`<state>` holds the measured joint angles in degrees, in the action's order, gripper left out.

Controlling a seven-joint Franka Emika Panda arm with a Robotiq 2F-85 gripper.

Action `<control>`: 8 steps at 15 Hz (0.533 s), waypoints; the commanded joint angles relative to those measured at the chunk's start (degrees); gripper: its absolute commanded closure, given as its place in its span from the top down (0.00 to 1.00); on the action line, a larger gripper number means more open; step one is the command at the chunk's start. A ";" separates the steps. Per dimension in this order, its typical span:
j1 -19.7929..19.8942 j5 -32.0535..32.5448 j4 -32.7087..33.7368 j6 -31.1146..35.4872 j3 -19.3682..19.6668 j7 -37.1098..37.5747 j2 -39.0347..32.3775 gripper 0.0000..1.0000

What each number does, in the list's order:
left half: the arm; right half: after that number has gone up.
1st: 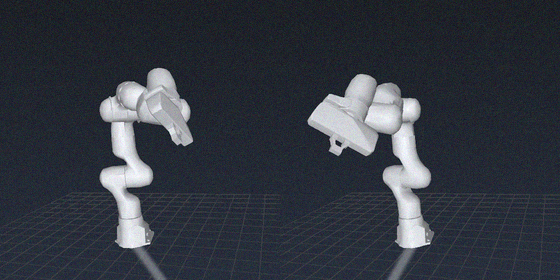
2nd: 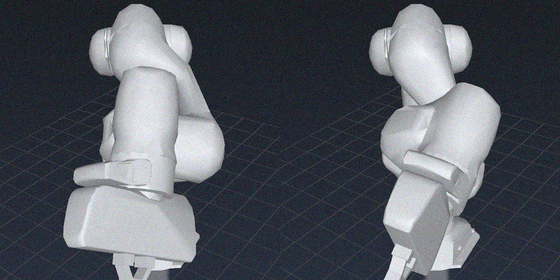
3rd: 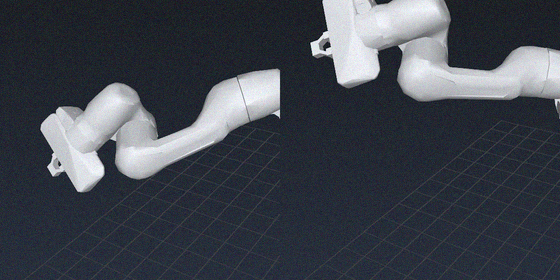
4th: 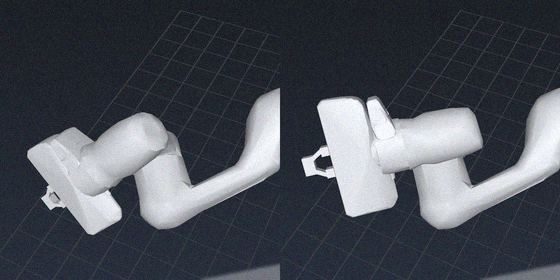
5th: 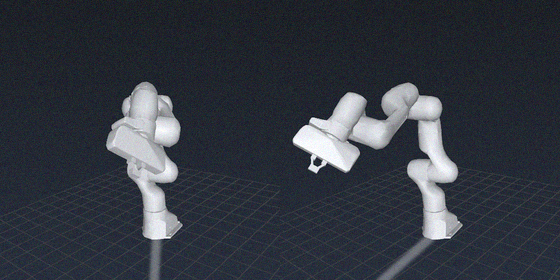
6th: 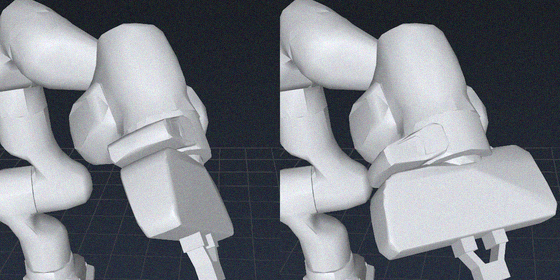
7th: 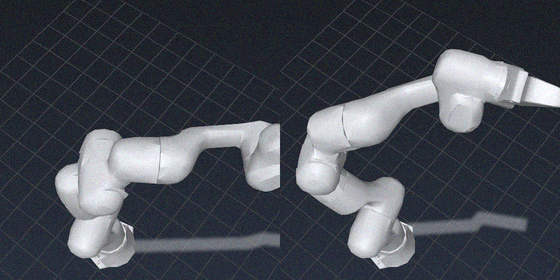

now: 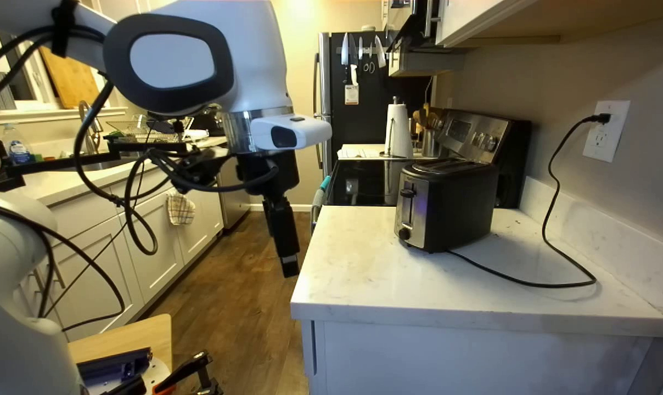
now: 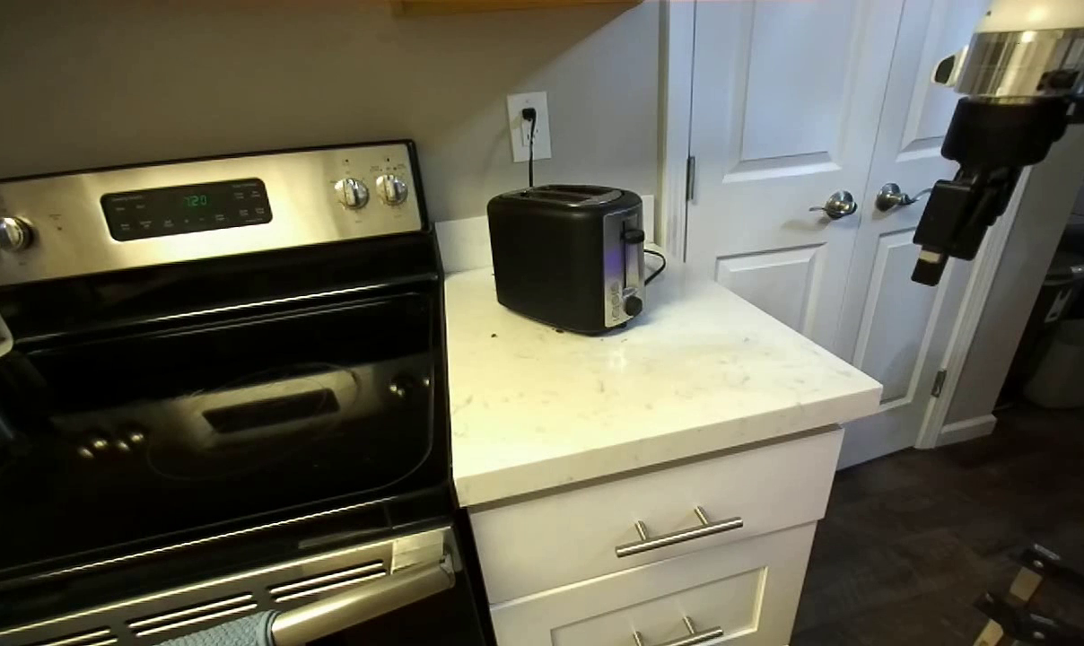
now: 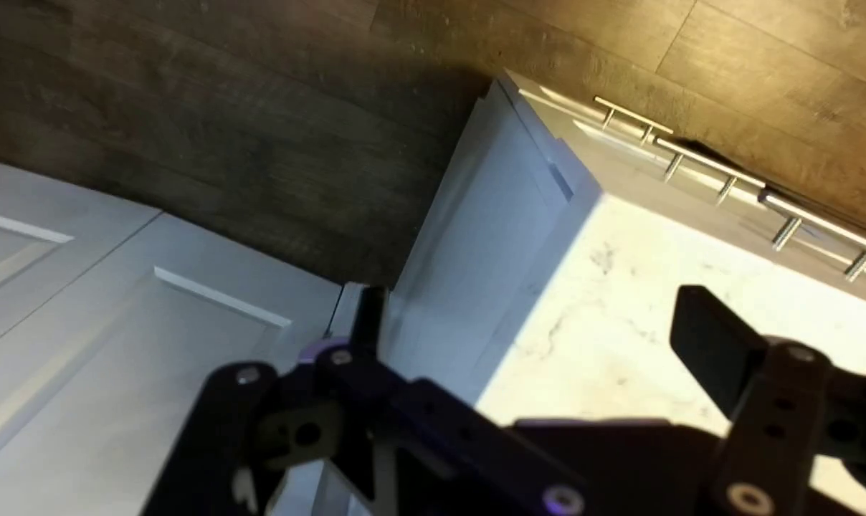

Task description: Push the toaster lever down

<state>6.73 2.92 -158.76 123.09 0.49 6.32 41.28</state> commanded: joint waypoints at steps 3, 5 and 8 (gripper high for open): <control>-1.44 0.14 5.58 9.96 0.13 -1.68 2.13 1.00; -2.77 -0.38 7.60 13.69 0.10 -2.42 2.43 1.00; -4.89 -1.17 9.35 18.78 0.06 -2.58 1.78 0.98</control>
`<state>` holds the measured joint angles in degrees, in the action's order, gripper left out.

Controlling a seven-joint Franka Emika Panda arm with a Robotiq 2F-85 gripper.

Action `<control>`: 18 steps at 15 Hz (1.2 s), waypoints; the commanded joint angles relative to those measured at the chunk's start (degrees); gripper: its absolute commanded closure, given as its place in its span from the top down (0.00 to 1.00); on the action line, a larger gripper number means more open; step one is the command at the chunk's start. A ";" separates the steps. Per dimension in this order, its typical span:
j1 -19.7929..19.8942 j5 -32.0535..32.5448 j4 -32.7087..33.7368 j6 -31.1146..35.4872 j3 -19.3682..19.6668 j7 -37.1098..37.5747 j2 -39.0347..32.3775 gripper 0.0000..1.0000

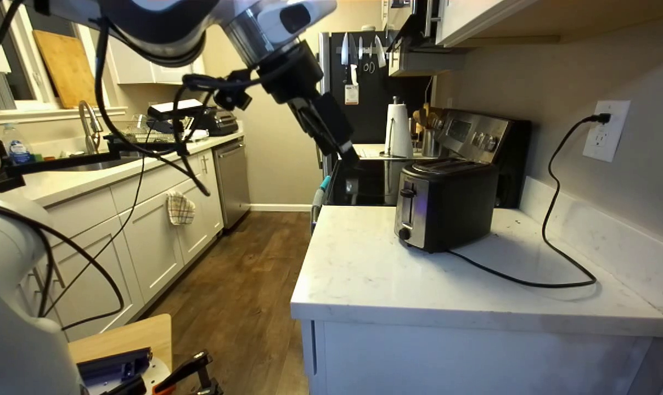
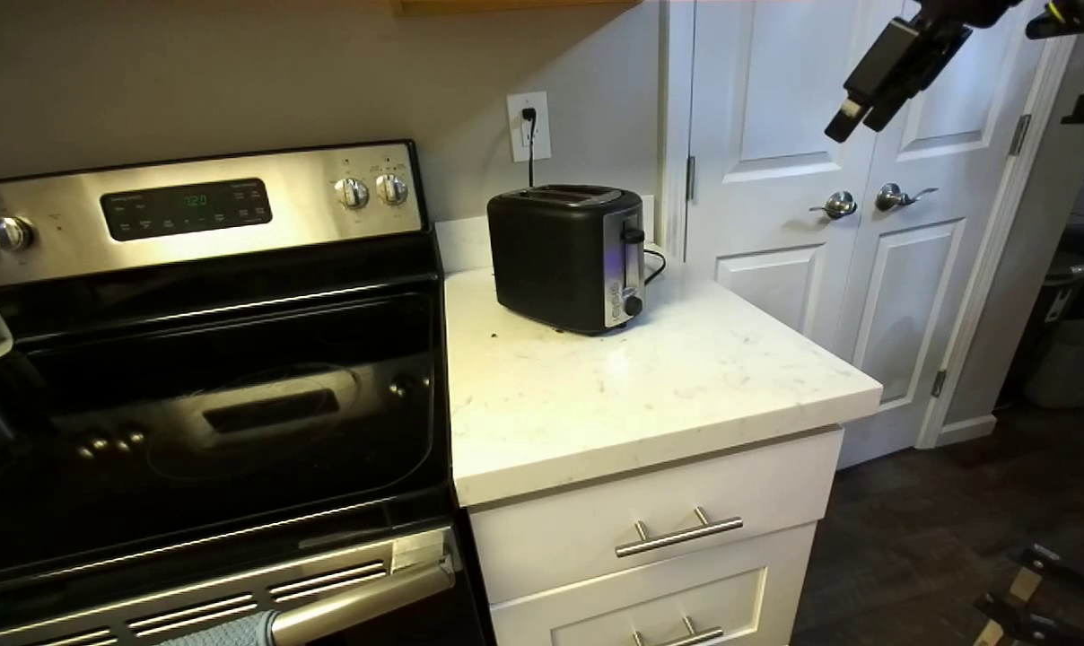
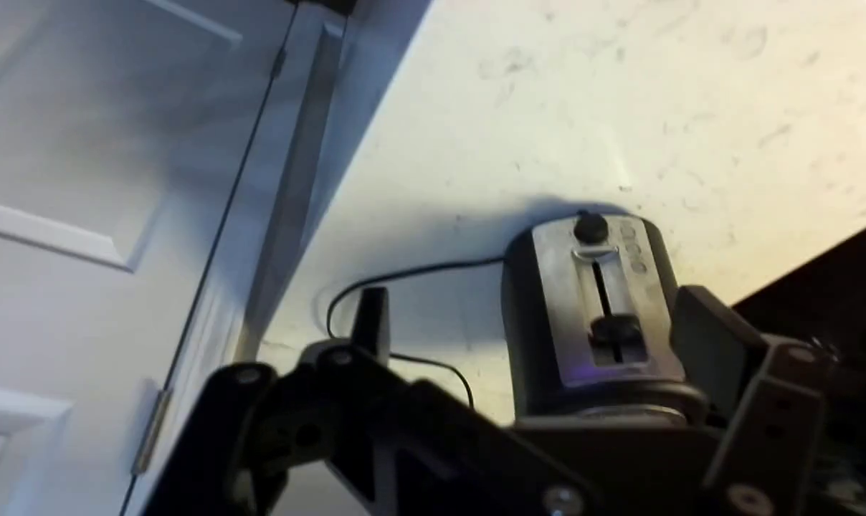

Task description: Push the toaster lever down

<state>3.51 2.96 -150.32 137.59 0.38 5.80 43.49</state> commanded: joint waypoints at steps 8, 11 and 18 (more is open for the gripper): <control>-4.30 -1.94 2.26 16.35 0.32 -1.93 -7.13 0.35; -4.48 -2.35 3.63 20.43 0.74 -2.03 -12.51 0.16; -6.62 -5.50 10.97 25.76 2.52 -3.66 -25.61 0.00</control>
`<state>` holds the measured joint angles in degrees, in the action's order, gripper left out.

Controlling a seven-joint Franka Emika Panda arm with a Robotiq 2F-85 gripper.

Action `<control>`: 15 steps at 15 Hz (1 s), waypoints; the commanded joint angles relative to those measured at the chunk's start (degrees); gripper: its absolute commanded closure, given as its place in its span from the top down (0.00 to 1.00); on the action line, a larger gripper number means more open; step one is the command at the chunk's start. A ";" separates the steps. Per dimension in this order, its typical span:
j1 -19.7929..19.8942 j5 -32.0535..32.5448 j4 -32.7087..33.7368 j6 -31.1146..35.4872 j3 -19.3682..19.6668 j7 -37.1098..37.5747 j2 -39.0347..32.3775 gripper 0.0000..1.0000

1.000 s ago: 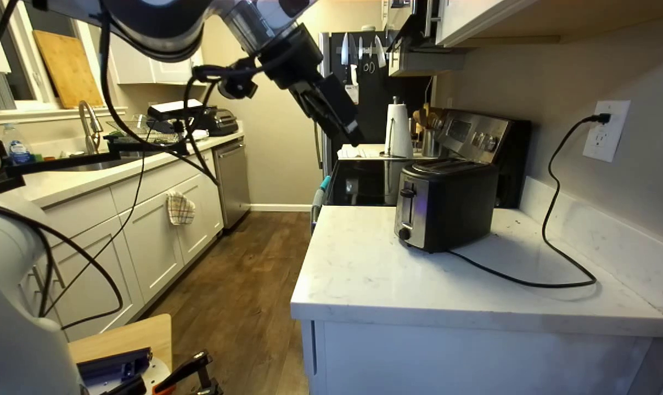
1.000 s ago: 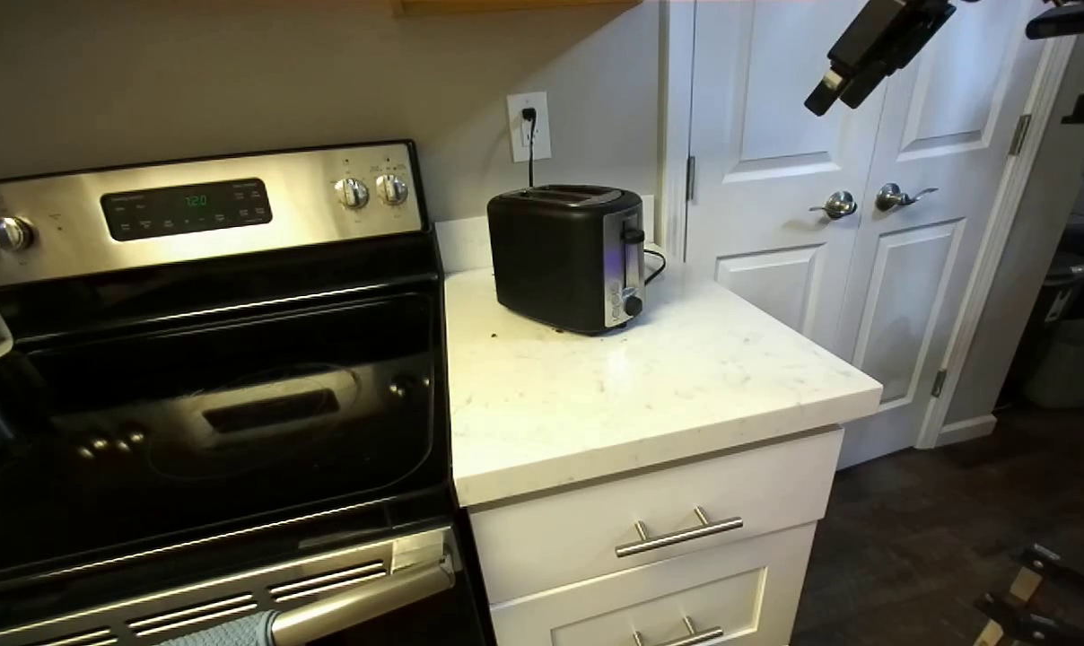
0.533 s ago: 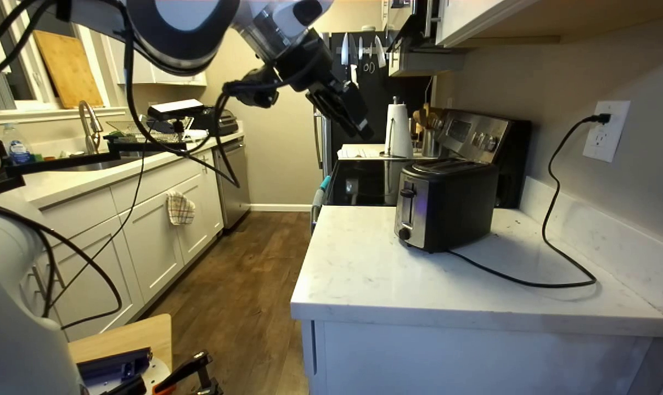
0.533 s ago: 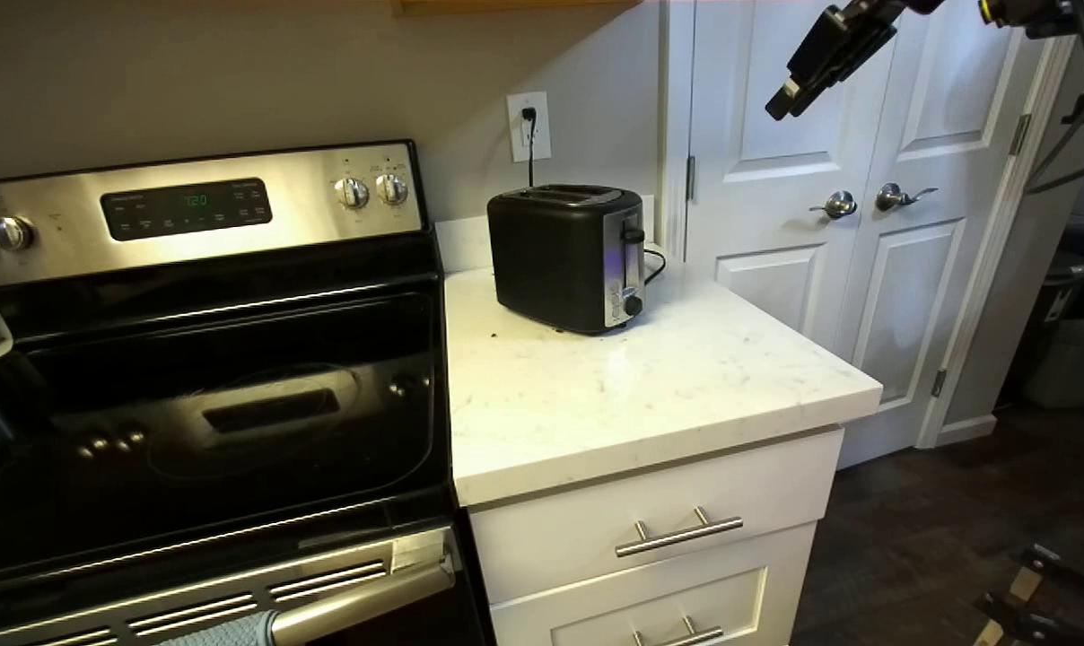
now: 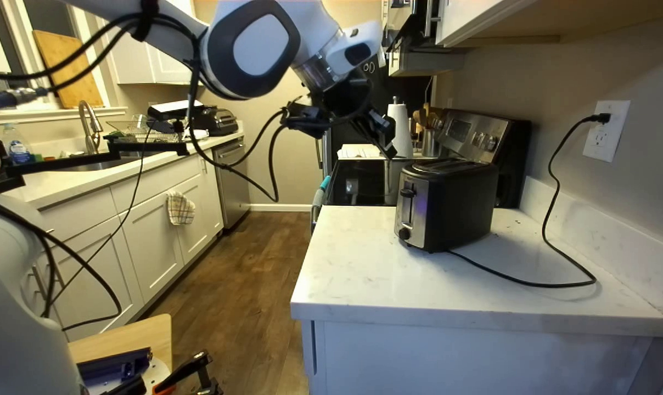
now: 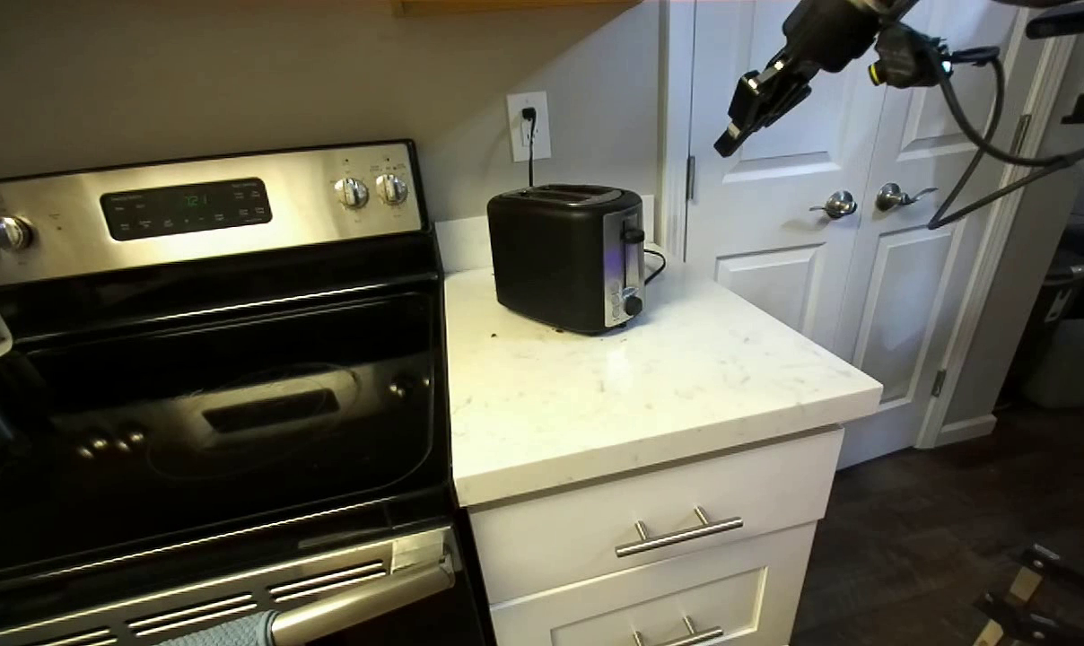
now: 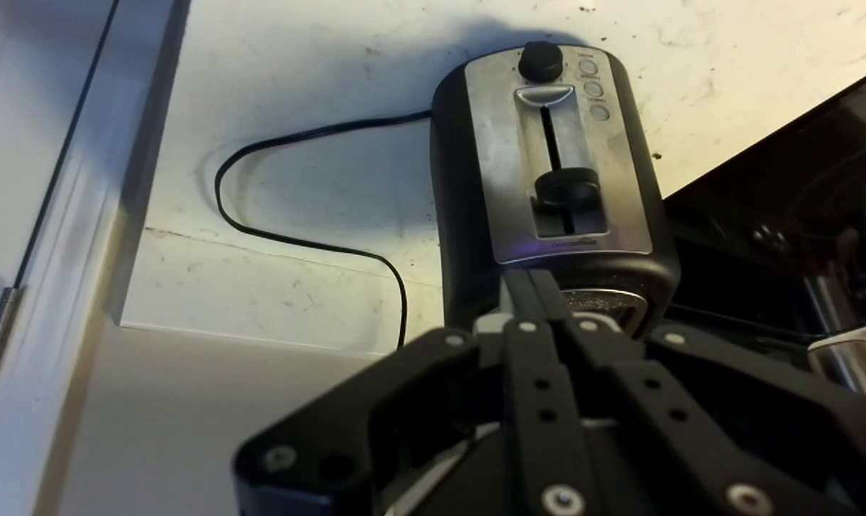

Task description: Push the toaster lever down

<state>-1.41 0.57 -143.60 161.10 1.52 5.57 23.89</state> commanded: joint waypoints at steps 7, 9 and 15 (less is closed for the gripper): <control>-5.72 -8.42 10.78 2.42 3.21 -10.07 -14.94 0.00; -6.67 -9.36 11.87 2.27 3.56 -11.35 -16.63 0.00; -7.13 -10.07 13.04 2.94 3.71 -13.96 -20.35 0.00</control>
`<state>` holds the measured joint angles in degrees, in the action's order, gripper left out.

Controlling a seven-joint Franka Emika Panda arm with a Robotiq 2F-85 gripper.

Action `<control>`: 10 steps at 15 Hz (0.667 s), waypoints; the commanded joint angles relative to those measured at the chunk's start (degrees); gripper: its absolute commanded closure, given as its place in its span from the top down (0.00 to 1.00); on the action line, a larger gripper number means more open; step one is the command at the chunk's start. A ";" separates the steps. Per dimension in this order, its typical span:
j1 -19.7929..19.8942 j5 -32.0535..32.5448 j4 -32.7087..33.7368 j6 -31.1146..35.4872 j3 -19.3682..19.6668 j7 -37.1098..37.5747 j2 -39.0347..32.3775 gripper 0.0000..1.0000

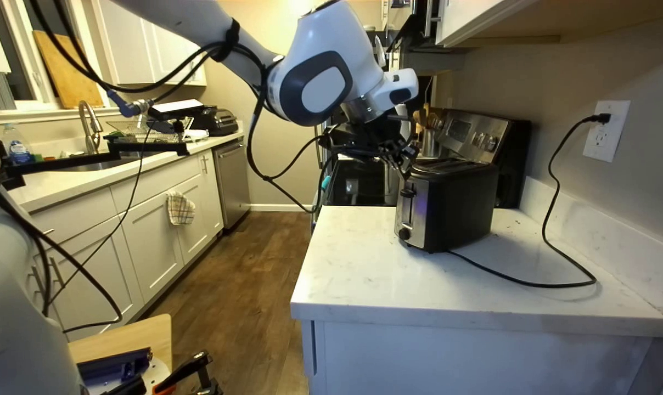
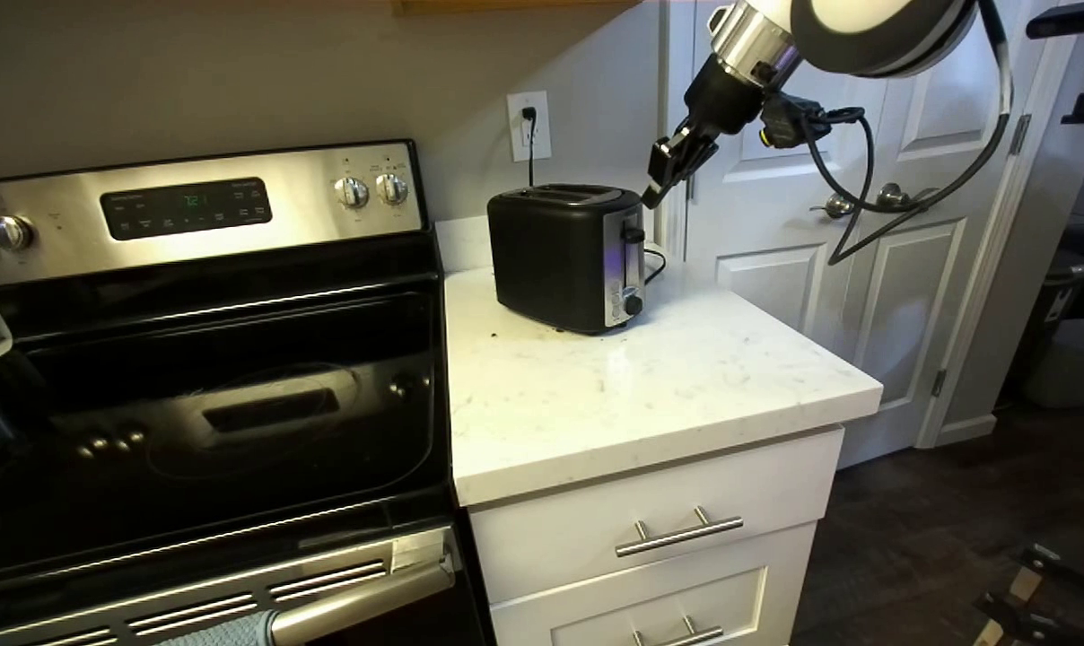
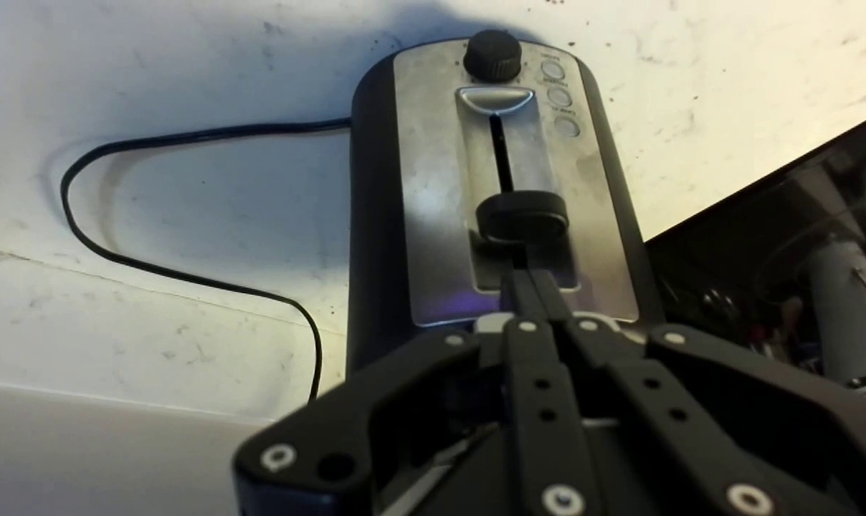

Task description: Push the toaster lever down

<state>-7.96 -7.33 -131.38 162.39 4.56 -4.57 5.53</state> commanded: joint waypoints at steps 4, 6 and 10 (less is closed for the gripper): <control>-0.44 -2.66 1.00 3.22 0.59 -5.27 -3.84 0.00; -0.48 -3.60 0.72 4.21 0.50 -6.74 -4.34 0.00; -0.48 -7.09 0.06 5.10 0.14 -11.16 -5.20 0.00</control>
<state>-7.99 -10.52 -130.99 165.49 4.67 -10.55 1.25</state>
